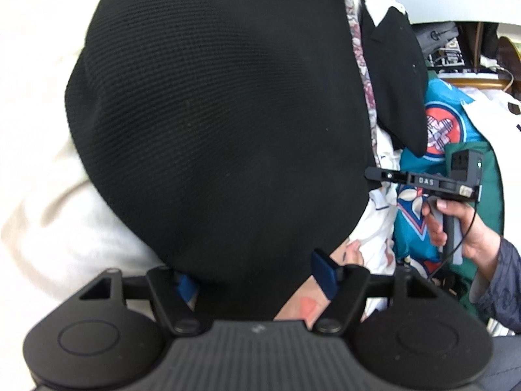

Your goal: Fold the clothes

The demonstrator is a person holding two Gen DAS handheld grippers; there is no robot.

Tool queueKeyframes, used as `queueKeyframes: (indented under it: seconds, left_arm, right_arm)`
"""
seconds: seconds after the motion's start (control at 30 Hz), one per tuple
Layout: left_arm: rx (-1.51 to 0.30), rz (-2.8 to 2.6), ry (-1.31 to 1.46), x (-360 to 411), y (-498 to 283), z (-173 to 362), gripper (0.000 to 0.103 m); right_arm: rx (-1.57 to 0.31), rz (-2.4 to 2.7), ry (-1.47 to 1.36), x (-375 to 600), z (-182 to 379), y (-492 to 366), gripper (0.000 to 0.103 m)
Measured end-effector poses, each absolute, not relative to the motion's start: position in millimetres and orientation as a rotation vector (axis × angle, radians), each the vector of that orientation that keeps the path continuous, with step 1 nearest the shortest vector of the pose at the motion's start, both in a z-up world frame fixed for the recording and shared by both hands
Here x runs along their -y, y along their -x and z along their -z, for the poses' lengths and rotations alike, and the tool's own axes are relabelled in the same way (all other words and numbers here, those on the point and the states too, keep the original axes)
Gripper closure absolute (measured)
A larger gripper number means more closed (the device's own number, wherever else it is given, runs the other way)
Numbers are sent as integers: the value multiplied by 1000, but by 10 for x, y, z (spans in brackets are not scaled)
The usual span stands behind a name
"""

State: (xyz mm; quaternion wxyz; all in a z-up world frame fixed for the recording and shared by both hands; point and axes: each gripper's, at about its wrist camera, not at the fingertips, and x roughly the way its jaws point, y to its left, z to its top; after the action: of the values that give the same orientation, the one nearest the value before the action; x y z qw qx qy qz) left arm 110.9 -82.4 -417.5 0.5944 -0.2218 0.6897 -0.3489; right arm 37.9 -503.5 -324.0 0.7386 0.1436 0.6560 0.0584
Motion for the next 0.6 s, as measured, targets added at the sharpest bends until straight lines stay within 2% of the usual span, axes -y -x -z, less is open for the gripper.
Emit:
queueKeyframes:
  seconds: [0.07, 0.17, 0.23, 0.27, 0.3, 0.33, 0.4, 0.6]
  left_arm:
    - [-1600, 812, 507, 781, -1113, 4166, 38]
    - [-1606, 809, 494, 754, -1128, 4168, 55]
    - [-1618, 814, 489, 747, -1145, 4181, 82]
    - [-1618, 829, 484, 758, -1155, 4175, 84]
    - [-1614, 849, 475, 774, -1165, 4162, 86]
    - [-1610, 861, 467, 792, -1171, 4152, 87]
    - [-1602, 874, 461, 809, -1172, 4112, 89]
    - [-1538, 927, 478, 725, -1254, 3801, 92]
  right_arm:
    - [-1434, -128, -321, 5025, 3249, -368, 53]
    - [-1423, -119, -332, 4988, 3262, -355, 52]
    - [-1418, -118, -294, 4901, 3251, -333, 53]
    - [-1420, -122, -278, 4873, 3243, -329, 55]
    - [-1423, -128, -265, 4844, 3232, -325, 62]
    - [-1430, -144, -260, 4809, 3211, -323, 75]
    - [-1443, -176, -260, 4749, 3175, -326, 90]
    - [-1431, -198, -265, 4619, 2976, -443, 95]
